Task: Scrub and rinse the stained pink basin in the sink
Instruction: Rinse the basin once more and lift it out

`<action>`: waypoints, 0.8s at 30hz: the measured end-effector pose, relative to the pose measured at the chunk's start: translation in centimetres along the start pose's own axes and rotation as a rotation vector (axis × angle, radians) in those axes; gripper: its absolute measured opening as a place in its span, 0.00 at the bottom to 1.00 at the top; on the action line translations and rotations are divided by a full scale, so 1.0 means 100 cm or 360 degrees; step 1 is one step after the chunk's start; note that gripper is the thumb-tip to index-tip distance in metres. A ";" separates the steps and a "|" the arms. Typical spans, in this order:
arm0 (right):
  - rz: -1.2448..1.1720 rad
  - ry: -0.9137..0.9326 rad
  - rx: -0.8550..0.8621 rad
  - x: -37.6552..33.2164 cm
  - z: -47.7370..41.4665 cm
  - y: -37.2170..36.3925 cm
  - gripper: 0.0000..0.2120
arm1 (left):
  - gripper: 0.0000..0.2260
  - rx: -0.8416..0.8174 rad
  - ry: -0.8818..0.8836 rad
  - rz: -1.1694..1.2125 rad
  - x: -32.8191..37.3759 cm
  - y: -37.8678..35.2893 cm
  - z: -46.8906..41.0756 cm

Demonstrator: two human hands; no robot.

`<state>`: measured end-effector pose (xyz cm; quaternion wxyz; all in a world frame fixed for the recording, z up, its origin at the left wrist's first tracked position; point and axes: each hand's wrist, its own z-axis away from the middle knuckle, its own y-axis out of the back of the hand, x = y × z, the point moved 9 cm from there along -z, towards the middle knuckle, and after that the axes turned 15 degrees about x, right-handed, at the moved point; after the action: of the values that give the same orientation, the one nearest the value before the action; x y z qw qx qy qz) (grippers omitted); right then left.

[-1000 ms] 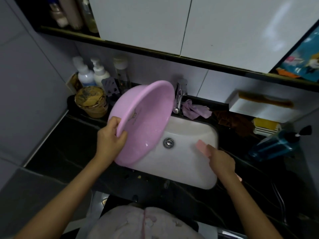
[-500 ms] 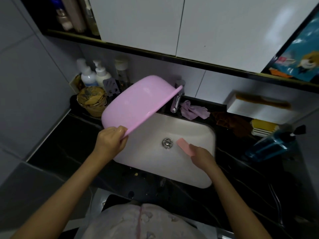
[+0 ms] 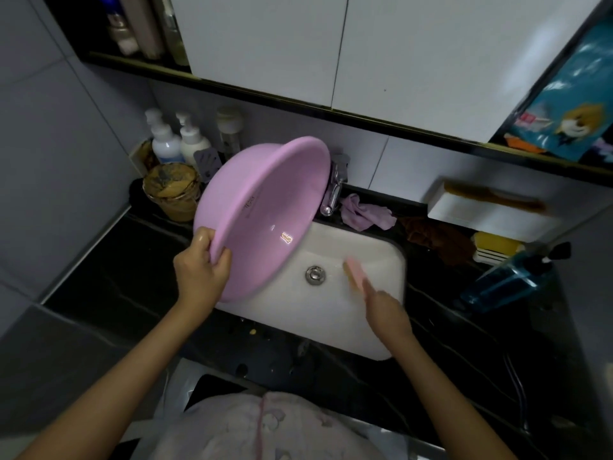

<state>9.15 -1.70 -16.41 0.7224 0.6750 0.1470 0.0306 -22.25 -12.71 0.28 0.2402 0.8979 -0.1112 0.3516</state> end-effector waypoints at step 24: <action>-0.0827 -0.1179 0.0733 0.137 0.039 0.022 0.11 | 0.05 0.0033 -0.1147 -0.0122 0.045 0.010 0.054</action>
<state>23.56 -1.94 -16.43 0.5422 0.7234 0.0468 -0.4248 -16.27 -16.48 0.29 0.1896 0.9701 -0.1515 0.0043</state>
